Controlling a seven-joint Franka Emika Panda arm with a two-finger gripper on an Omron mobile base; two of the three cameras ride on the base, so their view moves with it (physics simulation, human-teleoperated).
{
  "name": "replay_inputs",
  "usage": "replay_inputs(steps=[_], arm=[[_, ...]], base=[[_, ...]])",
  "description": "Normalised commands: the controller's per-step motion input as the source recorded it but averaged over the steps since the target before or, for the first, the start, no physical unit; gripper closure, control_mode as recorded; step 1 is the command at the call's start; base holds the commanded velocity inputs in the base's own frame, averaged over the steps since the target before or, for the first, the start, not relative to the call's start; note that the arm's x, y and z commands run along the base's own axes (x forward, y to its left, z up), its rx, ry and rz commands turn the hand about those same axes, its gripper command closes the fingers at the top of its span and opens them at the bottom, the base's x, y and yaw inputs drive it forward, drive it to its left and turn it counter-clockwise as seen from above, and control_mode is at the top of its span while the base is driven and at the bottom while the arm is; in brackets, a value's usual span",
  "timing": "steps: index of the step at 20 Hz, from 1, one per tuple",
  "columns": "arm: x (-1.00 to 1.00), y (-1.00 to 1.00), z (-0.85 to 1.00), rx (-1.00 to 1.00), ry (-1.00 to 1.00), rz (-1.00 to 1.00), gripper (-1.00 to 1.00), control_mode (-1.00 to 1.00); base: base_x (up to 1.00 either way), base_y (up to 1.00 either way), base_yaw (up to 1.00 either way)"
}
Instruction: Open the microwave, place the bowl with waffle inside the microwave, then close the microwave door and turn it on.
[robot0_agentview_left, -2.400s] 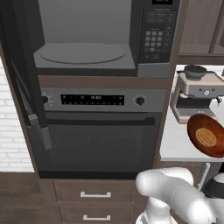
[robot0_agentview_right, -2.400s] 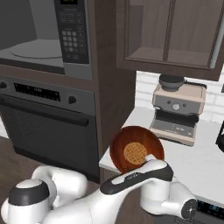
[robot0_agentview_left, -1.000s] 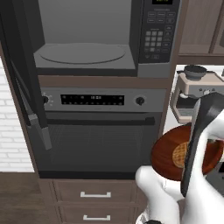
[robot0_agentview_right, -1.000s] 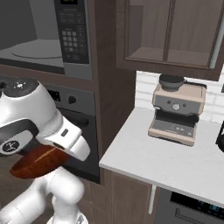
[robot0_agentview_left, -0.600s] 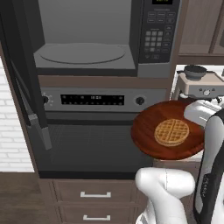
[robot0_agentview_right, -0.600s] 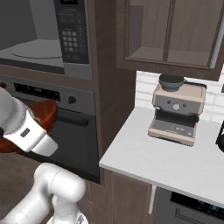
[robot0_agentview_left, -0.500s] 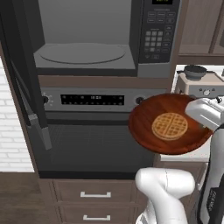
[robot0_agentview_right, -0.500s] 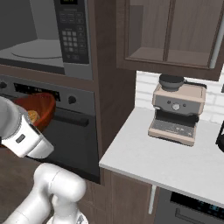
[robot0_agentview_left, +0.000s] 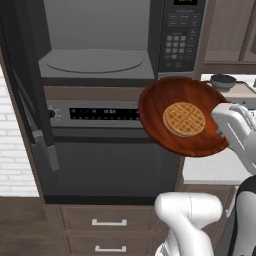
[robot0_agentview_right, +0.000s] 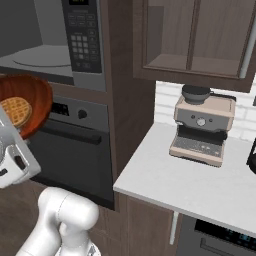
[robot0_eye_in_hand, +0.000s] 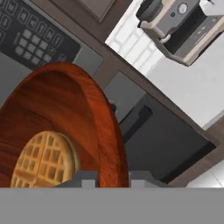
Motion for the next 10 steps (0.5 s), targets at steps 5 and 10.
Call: replay_inputs(steps=[5, 10], arm=[[0.01, 0.37, 0.51, 0.13, 0.01, 0.0, 1.0, -1.0], [0.24, 0.66, 0.03, 0.02, 0.0, -0.13, 1.0, -1.0]], base=[[0.0, 0.0, 0.0], [0.0, 0.0, 0.0]])
